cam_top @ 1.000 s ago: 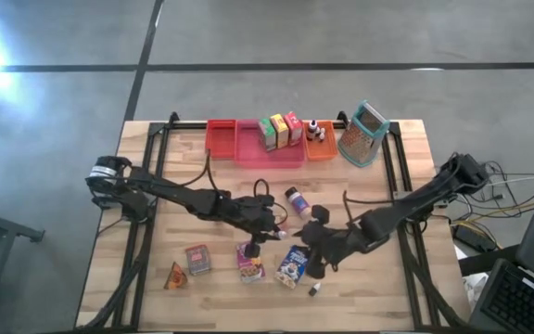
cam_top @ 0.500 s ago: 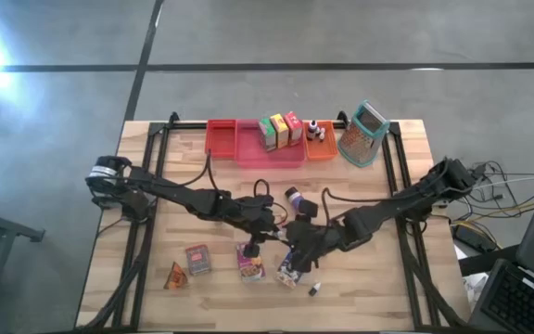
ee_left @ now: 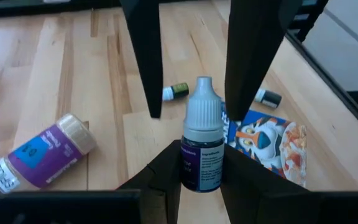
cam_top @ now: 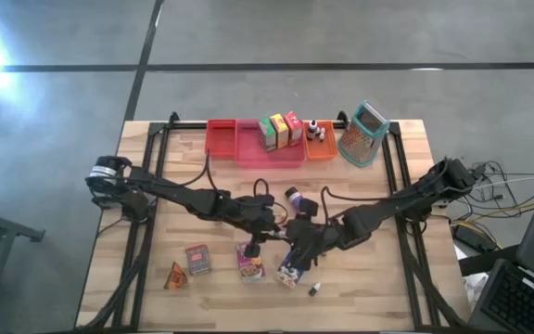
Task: Pick & Place Kitchen Items
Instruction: Put the purple food coloring bottle into the orange bin
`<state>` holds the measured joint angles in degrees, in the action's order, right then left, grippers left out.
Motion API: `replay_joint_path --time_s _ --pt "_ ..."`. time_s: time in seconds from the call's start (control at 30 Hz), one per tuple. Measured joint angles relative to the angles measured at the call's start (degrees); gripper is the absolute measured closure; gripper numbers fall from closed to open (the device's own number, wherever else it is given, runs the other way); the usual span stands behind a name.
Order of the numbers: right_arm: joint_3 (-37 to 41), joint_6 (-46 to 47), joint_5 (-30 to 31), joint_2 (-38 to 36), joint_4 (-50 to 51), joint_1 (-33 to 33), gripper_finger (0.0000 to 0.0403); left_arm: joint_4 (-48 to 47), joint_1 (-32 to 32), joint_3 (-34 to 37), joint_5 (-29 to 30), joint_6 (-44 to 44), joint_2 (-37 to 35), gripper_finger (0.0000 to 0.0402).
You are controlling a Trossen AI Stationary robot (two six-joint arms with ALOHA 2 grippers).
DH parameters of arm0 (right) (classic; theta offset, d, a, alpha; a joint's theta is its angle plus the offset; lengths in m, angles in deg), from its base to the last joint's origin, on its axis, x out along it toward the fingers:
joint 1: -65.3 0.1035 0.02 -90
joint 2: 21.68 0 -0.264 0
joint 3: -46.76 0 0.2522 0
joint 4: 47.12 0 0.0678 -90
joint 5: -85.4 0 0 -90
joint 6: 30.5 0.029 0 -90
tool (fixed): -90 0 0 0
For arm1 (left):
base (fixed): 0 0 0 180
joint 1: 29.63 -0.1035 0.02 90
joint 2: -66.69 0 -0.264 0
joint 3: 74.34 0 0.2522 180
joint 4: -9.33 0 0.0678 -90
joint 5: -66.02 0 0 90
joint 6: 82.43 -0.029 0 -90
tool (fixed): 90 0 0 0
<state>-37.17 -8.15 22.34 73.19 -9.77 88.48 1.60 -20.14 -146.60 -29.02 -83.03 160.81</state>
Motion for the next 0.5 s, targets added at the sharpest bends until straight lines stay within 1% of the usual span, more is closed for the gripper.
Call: replay_joint_path --time_s 0.5 --pt "0.00 -0.26 -0.20 -0.01 -0.13 -0.68 0.0295 1.51 -0.04 0.00 0.13 -1.07 0.00 0.0305"
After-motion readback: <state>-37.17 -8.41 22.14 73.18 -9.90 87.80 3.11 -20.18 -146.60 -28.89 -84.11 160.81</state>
